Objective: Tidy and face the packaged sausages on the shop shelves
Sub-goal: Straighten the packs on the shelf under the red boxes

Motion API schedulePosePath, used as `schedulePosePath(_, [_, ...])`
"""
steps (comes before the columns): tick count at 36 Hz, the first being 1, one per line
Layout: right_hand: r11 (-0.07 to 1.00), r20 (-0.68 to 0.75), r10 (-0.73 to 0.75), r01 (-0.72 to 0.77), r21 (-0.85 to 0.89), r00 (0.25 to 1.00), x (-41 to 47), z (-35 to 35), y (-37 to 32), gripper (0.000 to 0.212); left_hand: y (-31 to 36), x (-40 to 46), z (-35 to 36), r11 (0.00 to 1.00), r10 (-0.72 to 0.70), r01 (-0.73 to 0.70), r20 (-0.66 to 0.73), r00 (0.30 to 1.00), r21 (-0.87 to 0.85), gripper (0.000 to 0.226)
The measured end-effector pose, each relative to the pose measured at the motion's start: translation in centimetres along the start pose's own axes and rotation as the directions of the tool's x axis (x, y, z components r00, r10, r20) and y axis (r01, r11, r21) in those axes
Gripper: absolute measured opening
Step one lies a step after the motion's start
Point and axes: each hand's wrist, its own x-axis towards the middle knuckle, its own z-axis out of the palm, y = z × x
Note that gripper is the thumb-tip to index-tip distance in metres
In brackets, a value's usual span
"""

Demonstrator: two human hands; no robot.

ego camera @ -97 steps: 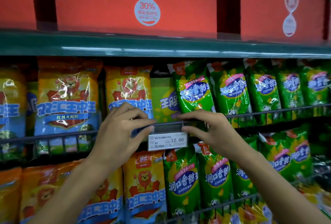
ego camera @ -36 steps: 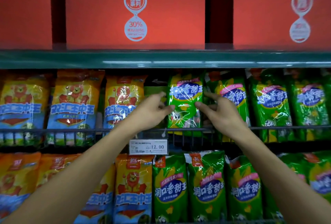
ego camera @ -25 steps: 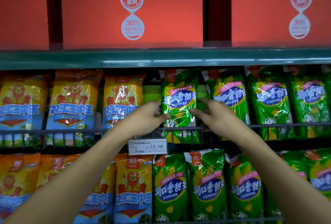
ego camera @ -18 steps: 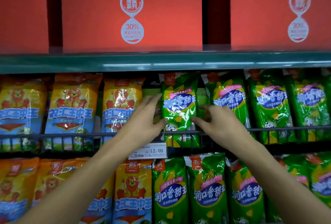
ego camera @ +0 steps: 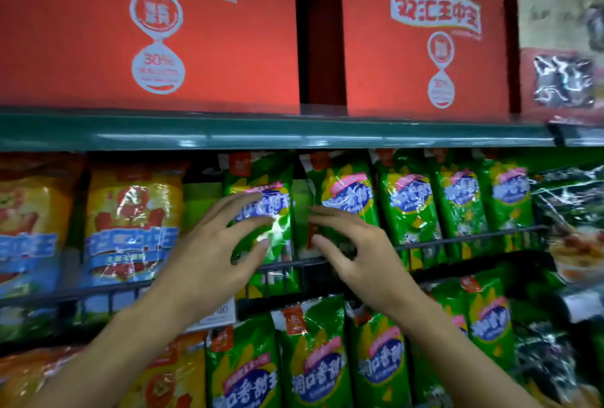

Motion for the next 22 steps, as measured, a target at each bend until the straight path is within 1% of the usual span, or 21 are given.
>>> schedulePosePath(2, [1.000, -0.111, 0.026, -0.028, -0.011, 0.993, -0.7, -2.0, 1.1, 0.027, 1.3, 0.6, 0.8, 0.997, 0.006, -0.008, -0.026, 1.000, -0.083, 0.045])
schedulePosePath(4, [0.997, -0.181, 0.070, -0.076, -0.028, 0.981, -1.1, -3.8, 2.3, 0.022, 3.2, 1.1, 1.7, 0.977, -0.026, 0.021, -0.018, 0.999, -0.212, 0.040])
schedulePosePath(6, [0.990, -0.214, 0.137, -0.143, -0.012, 0.967, -1.3, -5.2, 3.3, 0.020, 5.0, 1.9, 3.0, 0.921, -0.115, 0.126, 0.053, 0.992, -0.367, 0.043])
schedulePosePath(7, [0.985, -0.214, 0.163, -0.170, -0.018, 0.963, -1.3, -5.8, 3.7, 0.021, 5.7, 2.4, 3.5, 0.895, -0.163, 0.191, 0.104, 0.981, -0.404, 0.049])
schedulePosePath(9, [0.976, -0.179, 0.189, -0.205, -0.073, 0.965, -1.2, -6.7, 4.4, 0.029, 6.8, 3.7, 4.5, 0.873, -0.243, 0.311, 0.219, 0.945, -0.377, 0.067])
schedulePosePath(11, [0.966, -0.104, 0.204, -0.217, -0.140, 0.973, -1.1, -7.3, 4.9, 0.039, 7.8, 5.0, 5.1, 0.885, -0.296, 0.380, 0.304, 0.906, -0.270, 0.084])
schedulePosePath(13, [0.953, -0.025, 0.200, -0.200, -0.226, 0.980, -0.9, -7.4, 5.3, 0.050, 8.9, 6.3, 5.6, 0.902, -0.334, 0.409, 0.379, 0.863, -0.135, 0.086])
schedulePosePath(14, [0.948, 0.012, 0.193, -0.183, -0.260, 0.981, -0.8, -7.4, 5.4, 0.054, 9.4, 6.8, 6.0, 0.895, -0.372, 0.438, 0.395, 0.840, -0.089, 0.088])
schedulePosePath(16, [0.947, 0.053, 0.177, -0.156, -0.281, 0.983, -0.6, -7.4, 5.6, 0.054, 10.2, 7.5, 6.6, 0.848, -0.469, 0.526, 0.379, 0.798, -0.059, 0.096])
schedulePosePath(18, [0.950, 0.065, 0.152, -0.127, -0.286, 0.986, -0.2, -7.5, 5.9, 0.051, 10.7, 8.0, 7.2, 0.813, -0.527, 0.577, 0.319, 0.787, -0.080, 0.096])
schedulePosePath(20, [0.957, 0.064, 0.124, -0.102, -0.272, 0.990, -0.1, -7.6, 6.3, 0.052, 10.7, 8.3, 7.8, 0.789, -0.554, 0.598, 0.260, 0.791, -0.139, 0.093])
schedulePosePath(22, [0.976, 0.053, 0.097, -0.085, -0.202, 0.994, -0.2, -7.7, 6.7, 0.050, 10.0, 8.1, 8.3, 0.756, -0.562, 0.608, 0.238, 0.792, -0.242, 0.095])
